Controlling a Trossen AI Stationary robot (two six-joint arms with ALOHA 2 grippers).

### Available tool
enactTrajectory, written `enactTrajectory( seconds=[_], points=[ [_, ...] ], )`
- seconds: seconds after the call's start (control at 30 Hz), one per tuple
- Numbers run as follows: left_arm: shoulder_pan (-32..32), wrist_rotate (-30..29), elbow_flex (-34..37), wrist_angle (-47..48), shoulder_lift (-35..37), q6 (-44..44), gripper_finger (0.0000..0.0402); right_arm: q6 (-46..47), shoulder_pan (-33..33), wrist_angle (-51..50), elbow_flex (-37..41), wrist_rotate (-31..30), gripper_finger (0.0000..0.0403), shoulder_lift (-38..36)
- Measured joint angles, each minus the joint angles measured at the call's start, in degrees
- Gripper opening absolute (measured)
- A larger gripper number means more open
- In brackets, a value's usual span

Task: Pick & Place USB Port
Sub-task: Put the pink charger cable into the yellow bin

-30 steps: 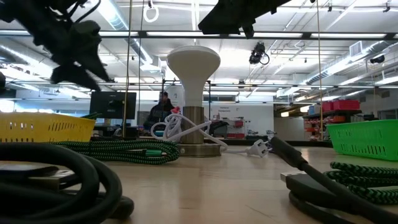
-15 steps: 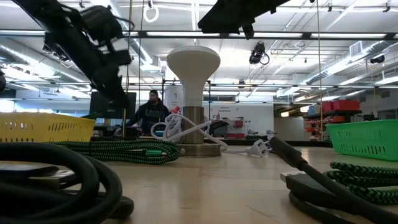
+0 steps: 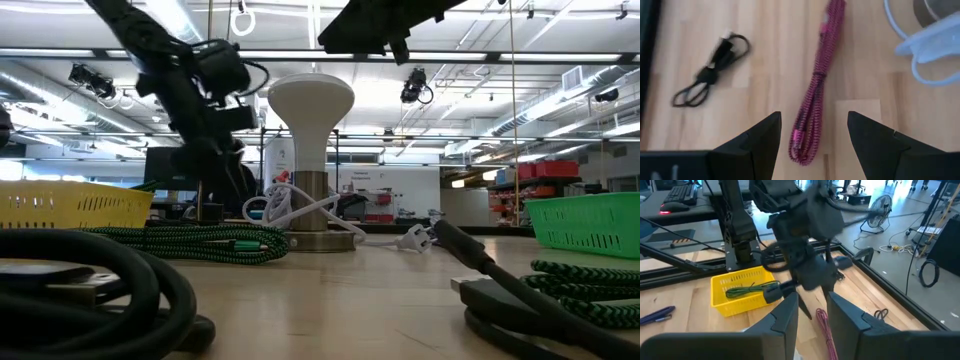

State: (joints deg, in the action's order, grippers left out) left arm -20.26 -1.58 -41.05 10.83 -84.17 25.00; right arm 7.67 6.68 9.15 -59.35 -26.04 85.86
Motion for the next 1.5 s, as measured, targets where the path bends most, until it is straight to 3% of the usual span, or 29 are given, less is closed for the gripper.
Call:
enactTrajectory(
  seconds=[0.17, 0.3, 0.47, 0.57, 0.7, 0.83, 0.93, 1.17, 1.5],
  points=[
    [-0.03, 2.74, -5.12, 3.53, -7.09, 1.53, 0.0234, 0.4, 0.0, -0.34, 0.0, 0.0, 0.0105, 0.0],
    [0.23, -0.68, -7.97, 5.7, -11.63, 3.14, 0.0234, 0.42, 0.0, -0.74, 0.0, 0.03, 0.0105, 0.0],
    [-0.57, 1.76, -9.77, 6.75, -15.54, 2.7, 0.0219, 0.4, 0.0, -0.86, 0.0, 0.09, 0.0105, 0.02],
    [-0.78, 2.31, -9.87, 7.07, -16.19, 2.68, 0.0178, 0.43, 0.0, -1.22, 0.0, 0.09, 0.0105, 0.02],
    [-1.53, 5.59, -9.79, 8.51, -15.69, 1.3, 0.0043, 0.43, 0.0, -1.74, 0.0, 0.09, 0.0105, 0.02],
    [-2.76, 3.75, -9.6, 9.7, -14.44, -1.26, 0.0027, 0.89, 0.0, -2.07, 0.0, 0.07, 0.0105, 0.02],
    [-4.08, 0.99, -9.52, 11.17, -12.11, -3.58, 0.0027, 0.89, 0.0, -2.67, 0.0, 0.09, 0.0105, 0.02],
    [-6.76, 2.86, -9.56, 20.41, -2.39, -16.98, 0.0027, 0.97, 0.0, -3.34, 0.0, 0.02, 0.0105, 0.02],
    [-6.51, 3.31, -9.56, 43.62, 18.94, -38.79, 0.0027, 0.67, -0.13, -3.8, 0.0, -0.09, 0.0105, 0.02]
  ],
)
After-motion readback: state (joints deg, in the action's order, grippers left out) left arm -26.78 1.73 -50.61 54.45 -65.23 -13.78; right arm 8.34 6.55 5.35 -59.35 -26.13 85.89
